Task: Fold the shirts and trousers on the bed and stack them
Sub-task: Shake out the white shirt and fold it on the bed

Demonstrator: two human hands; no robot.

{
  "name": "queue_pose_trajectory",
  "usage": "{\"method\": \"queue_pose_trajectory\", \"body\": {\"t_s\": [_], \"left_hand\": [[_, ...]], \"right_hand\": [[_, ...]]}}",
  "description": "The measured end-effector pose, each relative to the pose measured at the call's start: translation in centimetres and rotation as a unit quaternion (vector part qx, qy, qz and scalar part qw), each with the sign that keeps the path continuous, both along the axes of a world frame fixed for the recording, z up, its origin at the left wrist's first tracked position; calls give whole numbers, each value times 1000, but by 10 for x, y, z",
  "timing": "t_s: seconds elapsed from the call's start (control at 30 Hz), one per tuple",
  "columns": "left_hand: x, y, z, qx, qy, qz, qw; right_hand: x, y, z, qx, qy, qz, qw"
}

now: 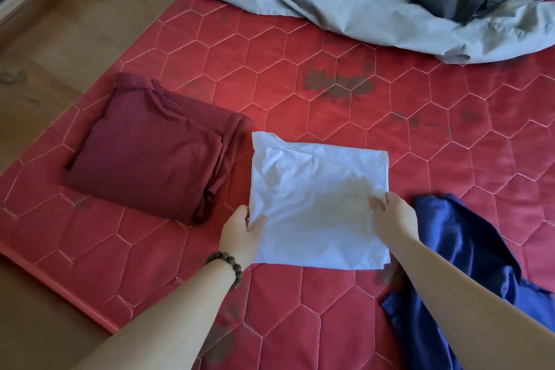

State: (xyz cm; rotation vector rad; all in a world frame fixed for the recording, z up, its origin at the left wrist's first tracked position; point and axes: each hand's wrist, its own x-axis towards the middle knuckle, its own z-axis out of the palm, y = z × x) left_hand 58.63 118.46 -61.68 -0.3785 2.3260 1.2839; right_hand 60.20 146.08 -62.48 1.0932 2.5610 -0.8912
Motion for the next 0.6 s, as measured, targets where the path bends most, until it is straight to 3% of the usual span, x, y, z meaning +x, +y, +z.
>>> {"method": "queue_pose_trajectory", "body": {"t_s": [0.2, 0.3, 0.37, 0.43, 0.5, 0.6], "left_hand": [[-6, 7, -6, -92, -29, -29, 995], [-4, 13, 6, -230, 93, -49, 968], [-7, 19, 8, -292, 230, -102, 923], [-18, 32, 5, -289, 307, -166, 892], [-33, 48, -4, -282, 308, -247, 874], [-52, 64, -26, -315, 264, -349, 842]], "right_hand": [[11, -6, -9, 22, 3, -16, 1000], [13, -9, -1, 39, 33, -3, 999], [14, -14, 3, 174, 81, 62, 979], [11, -29, 5, 263, 164, 166, 936], [3, -49, -4, 246, 198, 273, 909], [-4, -69, -25, 214, 135, 375, 892]]}}
